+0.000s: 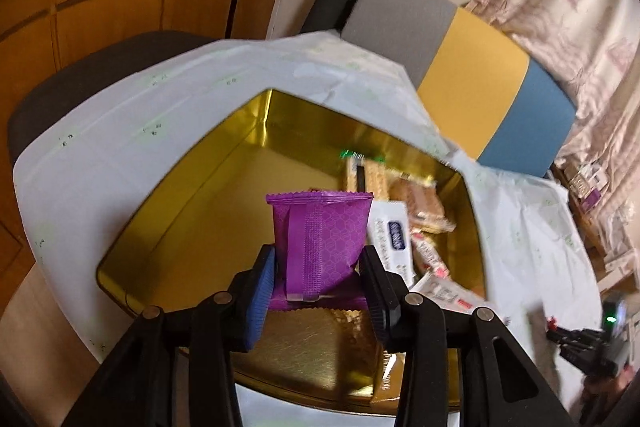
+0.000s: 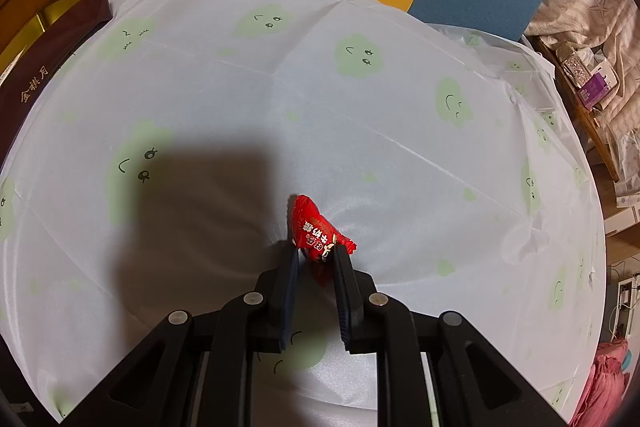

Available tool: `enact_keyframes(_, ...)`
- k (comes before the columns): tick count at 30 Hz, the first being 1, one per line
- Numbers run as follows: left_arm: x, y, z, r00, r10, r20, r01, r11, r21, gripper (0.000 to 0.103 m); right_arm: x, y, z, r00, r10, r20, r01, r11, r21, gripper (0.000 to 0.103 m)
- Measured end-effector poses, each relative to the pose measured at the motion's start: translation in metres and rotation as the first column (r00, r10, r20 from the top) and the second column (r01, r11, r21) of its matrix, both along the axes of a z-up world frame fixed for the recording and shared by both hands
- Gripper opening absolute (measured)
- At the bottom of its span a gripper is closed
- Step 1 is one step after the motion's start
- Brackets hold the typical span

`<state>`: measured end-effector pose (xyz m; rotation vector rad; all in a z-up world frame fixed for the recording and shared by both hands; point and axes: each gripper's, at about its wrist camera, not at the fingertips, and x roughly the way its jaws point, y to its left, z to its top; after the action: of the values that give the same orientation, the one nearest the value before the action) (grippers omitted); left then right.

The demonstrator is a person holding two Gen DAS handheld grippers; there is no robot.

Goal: Organize snacks
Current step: 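Carry the purple pouch into the gold tin and release it with the left tool, then carry the red candy into the gold tin and release it with the right tool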

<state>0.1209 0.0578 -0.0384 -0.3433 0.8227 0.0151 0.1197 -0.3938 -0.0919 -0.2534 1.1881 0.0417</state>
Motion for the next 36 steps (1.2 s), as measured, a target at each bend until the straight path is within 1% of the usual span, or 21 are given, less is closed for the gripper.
enact_keyframes(2,0.002,-0.002,-0.008,1.000,-0.011,-0.018,0.011,1.000,-0.008,0.042,0.000,0.000,0.000,1.000,-0.001,0.000,0.001,1.000,0.001,0.018)
enact_keyframes(4,0.003,-0.004,-0.014,0.999,-0.017,-0.030,0.017,1.000,0.002,0.043,0.000,0.000,0.000,1.000,-0.001,-0.001,0.001,1.000,0.002,0.018)
enact_keyframes(6,0.006,-0.006,-0.020,0.998,-0.029,-0.049,0.030,1.000,0.007,0.045,0.000,0.000,0.000,1.000,-0.001,-0.001,0.001,1.000,0.002,0.018)
enact_keyframes(8,0.005,-0.008,-0.020,0.998,-0.029,-0.046,0.030,1.000,0.010,0.045,0.001,0.000,0.000,1.000,-0.001,-0.001,0.001,1.000,0.003,0.018)
enact_keyframes(10,0.005,-0.009,-0.020,0.999,-0.031,-0.039,0.033,0.999,0.036,0.045,0.001,0.001,0.000,1.000,-0.001,-0.001,0.001,1.000,0.002,0.018)
enact_keyframes(18,-0.004,-0.007,-0.012,1.000,-0.016,-0.021,0.017,0.998,0.060,0.045,0.001,0.001,0.000,1.000,0.000,-0.001,0.000,1.000,-0.003,0.018)
enact_keyframes(20,-0.008,-0.010,-0.008,1.000,-0.020,-0.008,0.021,0.996,0.082,0.045,0.002,0.001,0.000,1.000,-0.003,-0.002,0.003,1.000,-0.001,0.017)
enact_keyframes(25,-0.019,-0.022,0.005,0.997,-0.068,0.037,0.063,0.989,0.133,0.045,0.002,0.002,-0.001,1.000,-0.004,-0.004,0.004,1.000,-0.011,0.015)
enact_keyframes(28,-0.023,-0.030,0.011,0.993,-0.102,0.055,0.094,0.986,0.135,0.045,0.004,0.003,-0.001,1.000,-0.007,-0.009,0.007,1.000,-0.009,0.012)
enact_keyframes(32,-0.028,-0.037,0.013,0.990,-0.121,0.068,0.109,0.982,0.156,0.046,0.007,0.006,0.001,0.999,-0.020,-0.028,0.019,0.999,-0.027,0.011)
enact_keyframes(36,-0.033,-0.037,0.013,0.989,-0.128,0.070,0.117,0.982,0.149,0.046,0.010,0.009,0.001,0.998,-0.047,-0.033,0.046,0.998,-0.047,0.010)
